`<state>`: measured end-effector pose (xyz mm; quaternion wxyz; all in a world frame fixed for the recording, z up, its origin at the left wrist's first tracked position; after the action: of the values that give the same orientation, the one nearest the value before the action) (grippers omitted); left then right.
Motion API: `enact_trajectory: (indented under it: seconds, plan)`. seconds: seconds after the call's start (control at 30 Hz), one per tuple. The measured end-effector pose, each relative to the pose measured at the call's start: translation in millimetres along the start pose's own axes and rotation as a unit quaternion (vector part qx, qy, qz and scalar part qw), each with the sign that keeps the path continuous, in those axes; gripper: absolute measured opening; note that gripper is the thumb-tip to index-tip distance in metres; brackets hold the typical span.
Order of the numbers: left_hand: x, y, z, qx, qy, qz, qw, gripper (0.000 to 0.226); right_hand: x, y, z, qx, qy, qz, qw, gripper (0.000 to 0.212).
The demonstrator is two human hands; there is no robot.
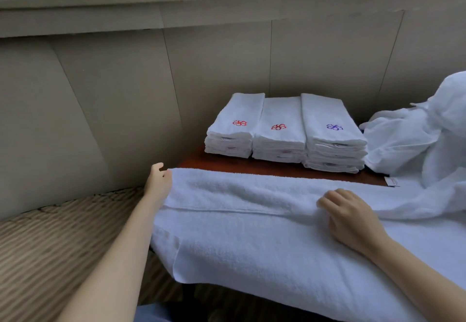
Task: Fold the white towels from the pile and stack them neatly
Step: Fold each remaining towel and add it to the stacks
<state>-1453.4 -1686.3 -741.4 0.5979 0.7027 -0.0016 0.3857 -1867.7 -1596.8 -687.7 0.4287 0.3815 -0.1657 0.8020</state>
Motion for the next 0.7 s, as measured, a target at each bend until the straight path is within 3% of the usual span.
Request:
enact_trajectory:
  seconds: [0.1, 0.2, 0.37, 0.5, 0.6, 0.7]
  plan:
    - [20.3, -2.8, -0.7, 0.026, 0.072, 0.046, 0.996, 0.028, -2.3, -3.4, -1.0, 0.016, -0.02, 0.017, 1.0, 0.027]
    - [18.1, 0.6, 3.1, 0.012, 0.007, 0.08, 0.997, 0.016, 1.5, -10.5, -1.9, 0.049, -0.019, 0.027, 0.998, 0.024]
    - [-0.5, 9.4, -6.4, -0.042, -0.121, 0.023, 0.992, 0.076, 10.9, -25.0, -1.5, 0.095, -0.002, 0.033, 0.995, 0.032]
    - [3.1, 17.6, -6.5, -0.091, -0.06, 0.04, 0.993, 0.084, 6.9, -22.9, -5.8, 0.063, -0.045, 0.049, 0.996, 0.026]
    - [-0.5, 23.7, -10.0, -0.078, 0.01, 0.189, 0.979, 0.075, 1.1, -13.2, -12.7, 0.022, -0.114, 0.067, 0.991, 0.009]
    - [-5.9, 43.0, -25.1, -0.064, 0.087, 0.398, 0.911, 0.046, 0.3, 13.6, -22.3, -0.03, -0.18, 0.058, 0.982, 0.026]
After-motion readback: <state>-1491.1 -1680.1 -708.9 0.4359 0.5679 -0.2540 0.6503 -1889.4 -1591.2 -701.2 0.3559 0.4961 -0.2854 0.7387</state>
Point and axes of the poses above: each hand's wrist, its own z-axis towards the middle knuckle, its own x-axis out of the back of the hand, y = z × x, the point moved 10 cm from there along z, towards the middle knuckle, and after that the axes turned 6 degrees about z, right-handed, at the moved point
